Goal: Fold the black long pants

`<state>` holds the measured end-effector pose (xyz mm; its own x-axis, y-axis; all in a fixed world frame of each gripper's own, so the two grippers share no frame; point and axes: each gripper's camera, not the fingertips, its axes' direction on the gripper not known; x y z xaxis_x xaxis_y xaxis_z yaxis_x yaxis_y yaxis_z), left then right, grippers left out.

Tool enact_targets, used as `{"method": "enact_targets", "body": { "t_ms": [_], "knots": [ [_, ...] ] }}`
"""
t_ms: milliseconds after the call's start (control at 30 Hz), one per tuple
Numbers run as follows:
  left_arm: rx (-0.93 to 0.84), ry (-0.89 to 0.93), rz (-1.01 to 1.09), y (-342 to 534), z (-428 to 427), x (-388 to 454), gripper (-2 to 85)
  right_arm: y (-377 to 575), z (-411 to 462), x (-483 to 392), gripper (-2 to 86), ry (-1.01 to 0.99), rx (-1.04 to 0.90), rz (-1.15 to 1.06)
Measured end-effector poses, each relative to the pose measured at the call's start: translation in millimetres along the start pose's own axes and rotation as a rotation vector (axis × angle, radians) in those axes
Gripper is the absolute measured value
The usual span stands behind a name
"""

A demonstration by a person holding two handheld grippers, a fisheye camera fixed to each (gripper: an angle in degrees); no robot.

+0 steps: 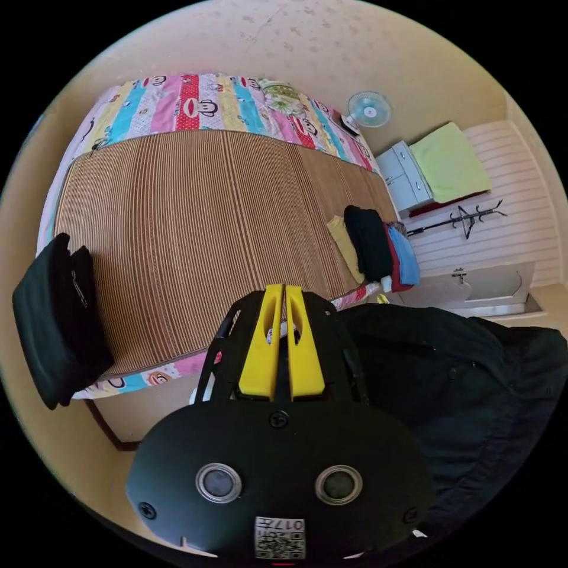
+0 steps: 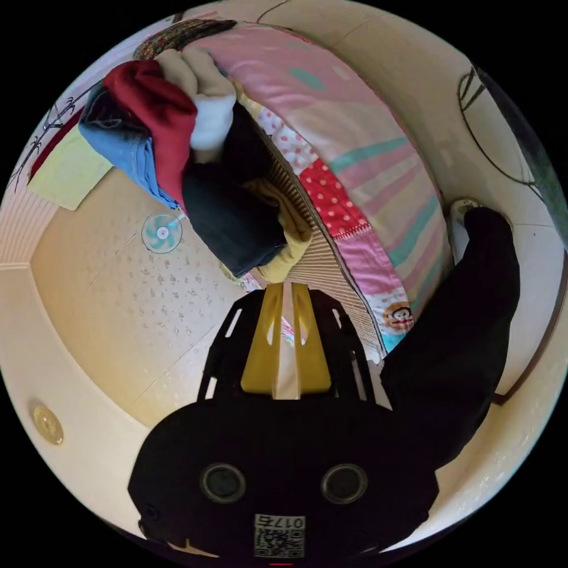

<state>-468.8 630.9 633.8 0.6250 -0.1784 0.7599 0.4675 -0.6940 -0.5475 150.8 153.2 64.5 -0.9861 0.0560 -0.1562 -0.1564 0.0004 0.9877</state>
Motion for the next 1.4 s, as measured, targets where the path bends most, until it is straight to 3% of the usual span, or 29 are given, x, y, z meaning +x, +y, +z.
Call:
{"method": "enact_targets", "body": {
  "t_ms": [167, 367, 433, 500, 533, 567, 633, 667, 733, 800, 833, 1033, 1133, 1200, 1300, 1400],
  "knots": [
    [0.156, 0.091, -0.131, 26.5, 8.6, 5.9, -1.0, -28.1, 57.7, -48.6, 13.8, 0.102, -0.039, -0.084],
    [0.224, 0.061, -0.178, 28.0, 19.2, 34.3, -0.9, -39.5, 112.5, -88.6, 11.4, 0.492, -0.022, -0.14],
    [0.248, 0.051, -0.192, 27.9, 20.8, 41.6, -0.9, -14.7, 138.3, -140.6, 7.6, 0.8, 0.059, -0.372],
    [0.265, 0.047, -0.205, 27.1, 24.1, 48.0, -1.0, 68.5, 210.6, -218.0, 3.9, 1.187, 0.163, -0.989],
    [0.269, 0.048, -0.211, 25.0, 28.3, 52.0, -1.0, 111.2, 244.3, -239.4, 3.0, 1.221, 0.192, -1.253],
    [0.266, 0.051, -0.213, 21.2, 34.4, 56.0, -1.0, 128.6, 258.9, -247.1, 2.6, 1.194, 0.173, -1.358],
    [0.247, 0.058, -0.205, 11.8, 47.3, 61.9, -1.0, 166.1, 299.5, -262.7, 2.0, 1.058, 0.013, -1.542],
    [0.22, 0.064, -0.194, 2.7, 58.3, 66.1, -1.0, 184.9, 324.7, -267.2, 1.7, 0.933, -0.162, -1.601],
    [0.17, 0.083, -0.192, -13.3, 74.7, 72.9, -1.0, 208.2, 375.6, -256.2, 1.3, 0.74, -0.611, -1.575],
    [0.156, 0.11, -0.18, -27.5, 86.1, 82.3, -1.0, 218.7, 398.8, -234.8, 1.3, 0.626, -0.924, -1.526],
    [0.157, 0.124, -0.161, -36.4, 91.8, 90.1, -1.0, 219.6, 400.2, -227.3, 1.3, 0.623, -0.939, -1.514],
    [0.15, 0.11, -0.099, -60.2, 115.0, 118.4, -1.0, 109.9, 320.9, -141.2, 5.5, 0.778, -0.559, -1.06],
    [0.156, 0.101, -0.086, -57.6, 126.3, 124.3, -1.0, 27.8, 218.9, -93.2, 9.1, 0.891, -0.177, -0.722],
    [0.159, 0.102, -0.081, -54.8, 132.6, 126.1, -1.0, 3.6, 174.6, -74.9, 10.4, 0.917, -0.041, -0.618],
    [0.158, 0.113, -0.077, -51.5, 142.4, 128.0, -0.9, -27.8, 132.4, -40.3, 12.7, 0.841, -0.035, -0.509],
    [0.145, 0.119, -0.068, -53.1, 152.4, 131.3, -0.9, -44.3, 115.9, -3.4, 13.2, 0.604, -0.12, -0.457]
  ]
}}
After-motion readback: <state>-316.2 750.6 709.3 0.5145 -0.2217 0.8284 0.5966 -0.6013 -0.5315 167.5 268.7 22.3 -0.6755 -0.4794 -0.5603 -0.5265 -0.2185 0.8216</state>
